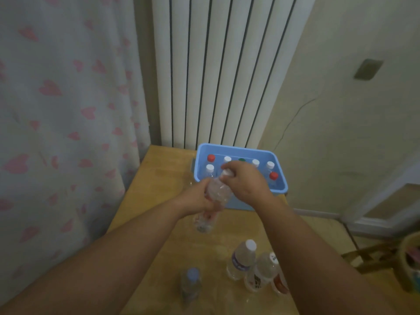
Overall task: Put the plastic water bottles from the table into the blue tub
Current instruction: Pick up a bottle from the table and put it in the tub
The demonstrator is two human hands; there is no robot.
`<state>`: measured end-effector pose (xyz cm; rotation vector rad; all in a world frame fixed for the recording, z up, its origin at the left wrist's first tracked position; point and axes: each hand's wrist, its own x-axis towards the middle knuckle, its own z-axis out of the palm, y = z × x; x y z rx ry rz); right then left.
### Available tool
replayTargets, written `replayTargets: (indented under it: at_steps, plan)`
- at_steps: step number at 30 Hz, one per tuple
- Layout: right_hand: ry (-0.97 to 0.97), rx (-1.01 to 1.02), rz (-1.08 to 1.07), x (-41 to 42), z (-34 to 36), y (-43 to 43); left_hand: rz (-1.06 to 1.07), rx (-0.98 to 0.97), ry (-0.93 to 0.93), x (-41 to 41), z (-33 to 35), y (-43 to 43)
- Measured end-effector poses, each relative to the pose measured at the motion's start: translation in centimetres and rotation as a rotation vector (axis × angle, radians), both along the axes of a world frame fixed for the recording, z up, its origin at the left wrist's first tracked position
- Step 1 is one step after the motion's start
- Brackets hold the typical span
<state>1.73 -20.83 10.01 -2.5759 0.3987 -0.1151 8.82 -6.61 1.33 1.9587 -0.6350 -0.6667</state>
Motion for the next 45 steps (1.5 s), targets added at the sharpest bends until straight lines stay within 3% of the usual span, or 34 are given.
replayTargets:
  at_steps: [3, 8, 16, 20, 33, 38, 45]
  plan:
    - [-0.136, 0.167, -0.033, 1.4, 1.6, -0.6, 0.055, -0.065, 0.001, 1.4, 2.5, -1.0]
    - [-0.298, 0.257, -0.057, 3.9, 3.1, -2.8, 0.118, -0.109, -0.021, 3.9, 5.5, -3.5]
    - [-0.347, 0.075, -0.036, 9.5, 5.0, -9.4, 0.165, -0.033, -0.191, 9.8, 9.0, -10.1]
    - [-0.357, 0.087, 0.037, 13.4, 4.1, -12.1, 0.207, -0.015, -0.232, 13.2, 8.6, -13.1]
    - [-0.182, 0.187, 0.073, 23.1, -1.9, -12.5, 0.252, -0.068, -0.118, 22.0, 2.0, -14.6]
    - [-0.072, 0.159, 0.014, 25.9, -4.6, -11.9, 0.185, -0.013, 0.002, 25.0, -0.7, -13.7]
    - [0.02, 0.125, 0.092, 30.6, -8.2, -11.5, 0.127, 0.193, -0.073, 28.3, -4.1, -13.4]
